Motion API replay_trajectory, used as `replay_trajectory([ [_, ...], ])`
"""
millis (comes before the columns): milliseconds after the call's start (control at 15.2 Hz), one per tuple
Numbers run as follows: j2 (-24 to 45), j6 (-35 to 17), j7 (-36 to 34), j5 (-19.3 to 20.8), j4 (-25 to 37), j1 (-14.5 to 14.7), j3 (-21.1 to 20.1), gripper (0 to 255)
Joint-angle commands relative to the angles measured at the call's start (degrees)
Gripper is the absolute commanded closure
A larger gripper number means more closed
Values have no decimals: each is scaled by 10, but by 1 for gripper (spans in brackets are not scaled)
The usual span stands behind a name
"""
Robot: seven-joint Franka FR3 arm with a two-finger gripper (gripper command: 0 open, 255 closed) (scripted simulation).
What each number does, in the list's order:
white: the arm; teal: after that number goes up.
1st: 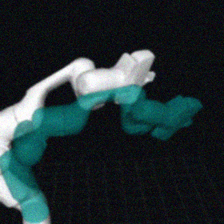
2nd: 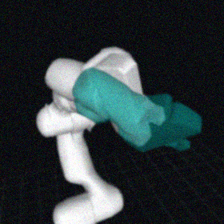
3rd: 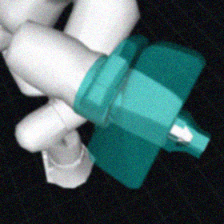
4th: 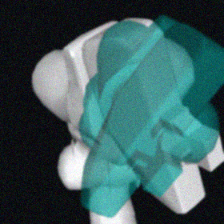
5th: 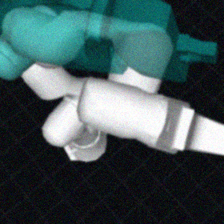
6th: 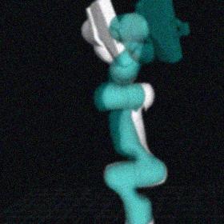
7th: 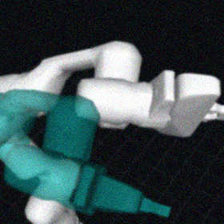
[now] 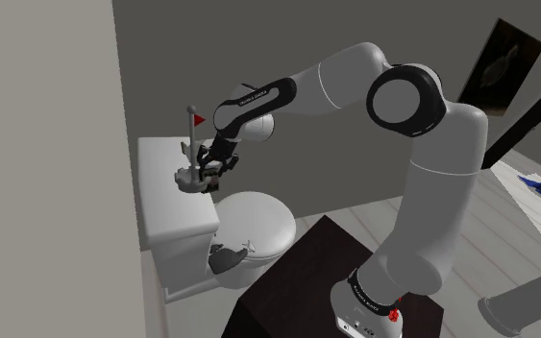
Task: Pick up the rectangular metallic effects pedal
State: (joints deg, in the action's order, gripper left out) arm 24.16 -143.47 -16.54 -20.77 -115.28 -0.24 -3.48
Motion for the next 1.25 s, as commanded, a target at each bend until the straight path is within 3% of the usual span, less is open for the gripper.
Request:
replay_trajectory([
  [0, 1, 0, 0, 0, 0, 0, 0, 255],
  [1188, -74, 91, -36, 25, 18, 4, 10, 255],
])
